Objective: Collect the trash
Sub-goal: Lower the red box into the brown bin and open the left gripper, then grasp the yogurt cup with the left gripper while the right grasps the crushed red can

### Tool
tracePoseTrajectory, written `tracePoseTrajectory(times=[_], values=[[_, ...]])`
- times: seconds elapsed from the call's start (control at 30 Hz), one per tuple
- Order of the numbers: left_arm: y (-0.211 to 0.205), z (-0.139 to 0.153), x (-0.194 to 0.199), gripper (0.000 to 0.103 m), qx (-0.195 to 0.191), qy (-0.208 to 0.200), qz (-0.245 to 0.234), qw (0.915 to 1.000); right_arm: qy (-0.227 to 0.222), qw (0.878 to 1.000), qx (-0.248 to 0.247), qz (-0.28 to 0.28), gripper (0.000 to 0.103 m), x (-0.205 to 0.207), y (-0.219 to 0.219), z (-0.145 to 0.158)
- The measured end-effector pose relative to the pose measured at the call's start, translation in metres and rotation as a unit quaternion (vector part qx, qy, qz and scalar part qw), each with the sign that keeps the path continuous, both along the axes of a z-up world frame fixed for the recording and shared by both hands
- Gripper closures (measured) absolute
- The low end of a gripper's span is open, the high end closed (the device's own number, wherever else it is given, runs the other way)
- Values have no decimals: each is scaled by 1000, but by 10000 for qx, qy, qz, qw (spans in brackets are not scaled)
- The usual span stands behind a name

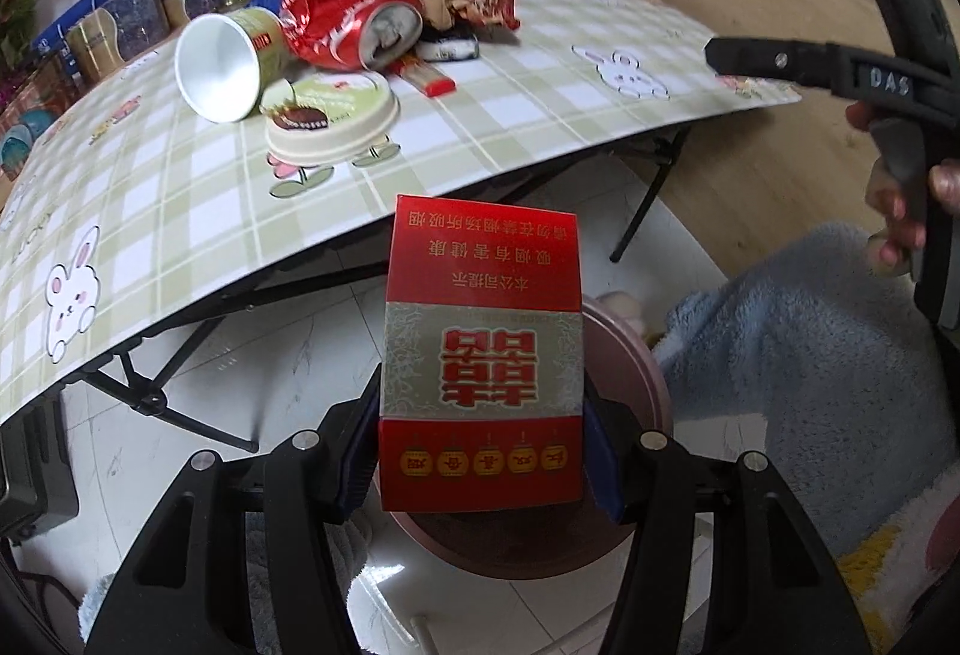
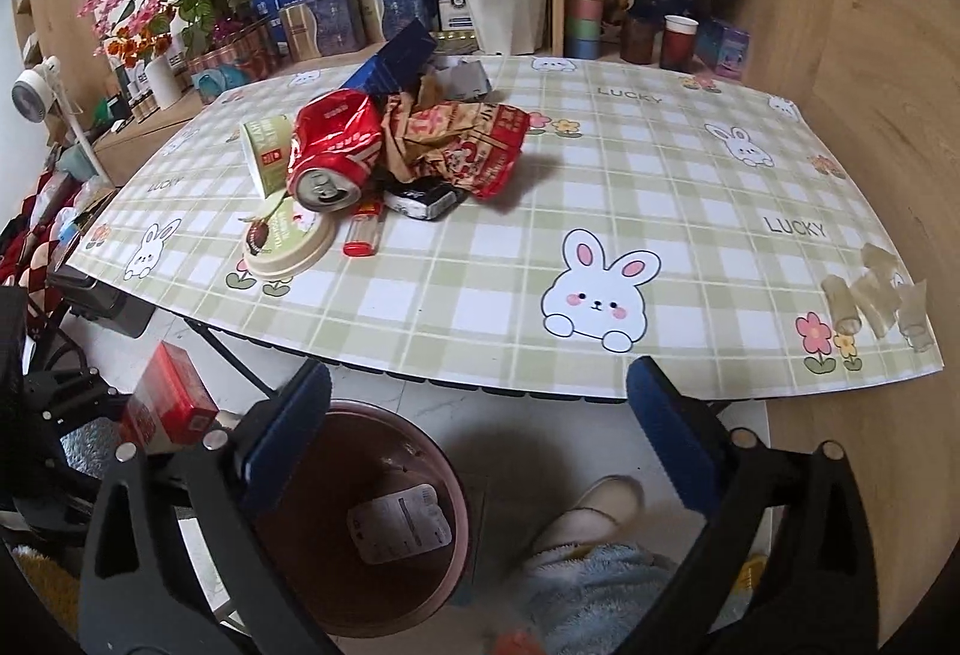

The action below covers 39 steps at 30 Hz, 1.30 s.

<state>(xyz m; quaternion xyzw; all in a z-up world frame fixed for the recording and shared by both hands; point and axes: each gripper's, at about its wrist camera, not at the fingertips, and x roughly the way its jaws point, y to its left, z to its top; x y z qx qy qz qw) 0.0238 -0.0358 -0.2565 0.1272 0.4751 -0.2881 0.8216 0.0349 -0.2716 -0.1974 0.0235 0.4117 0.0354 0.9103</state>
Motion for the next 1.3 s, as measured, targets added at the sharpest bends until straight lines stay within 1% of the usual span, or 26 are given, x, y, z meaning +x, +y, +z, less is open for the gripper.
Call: tracePoseTrajectory(times=[0.07,0.1,0.13,0.2,0.23,0.3,0.37,0.47,0.53,0.63,0.7,0.77,0.83,0.87,0.9,0.97,1.07,1.13,1.2,1.3], values=[[-3,-4,0,45,20,83,-43,10000,-8,10000,56,-33,6,0,-3,0],[-4,-6,1,41,34,96,-72,9999,-5,10000,70,-57,6,0,-4,0],[-4,-6,0,30,65,66,-76,9999,1,9999,74,-91,6,0,-5,0],[-1,1,-1,18,43,-186,44,9998,19,9999,121,-122,6,0,-7,-1],[2,4,-1,15,4,-259,94,9996,34,9998,171,-120,6,1,-8,-1],[9,12,2,13,-105,-400,316,9986,65,9995,294,-72,6,1,-9,-3],[20,21,8,10,-251,-577,701,9956,116,9991,404,25,6,2,-8,-5],[34,33,13,7,-304,-952,1226,9874,245,9980,547,214,6,3,-5,-8],[42,41,16,7,-299,-1176,1449,9820,385,9967,665,262,6,5,-5,-12],[53,54,21,7,-361,-1434,1691,9744,329,9966,738,145,6,5,-8,-12],[59,60,25,7,-406,-1533,1782,9711,288,9961,828,45,6,6,-12,-12],[65,65,32,7,-407,-1541,1868,9694,198,9955,924,-55,6,7,-17,-10],[70,67,37,7,-418,-1529,1931,9683,169,9934,1132,-55,6,10,-20,-9],[73,69,41,7,-441,-1534,1977,9672,182,9932,1146,-66,6,10,-21,-9],[75,70,42,7,-461,-1538,1998,9666,175,9943,1053,-91,6,12,-21,-9],[78,74,48,7,-470,-1543,1982,9668,181,9969,763,-76,6,16,-17,-8],[77,78,60,7,-450,-1527,1885,9691,267,9983,522,45,6,23,-11,-9],[76,81,69,7,-527,-1442,1787,9719,330,9989,327,90,6,31,-7,-11],[69,84,82,7,-621,-1300,1573,9770,379,9991,119,150,6,37,-2,-13],[52,90,100,7,-446,-1342,1286,9816,445,9986,-66,280,6,48,4,-15]])
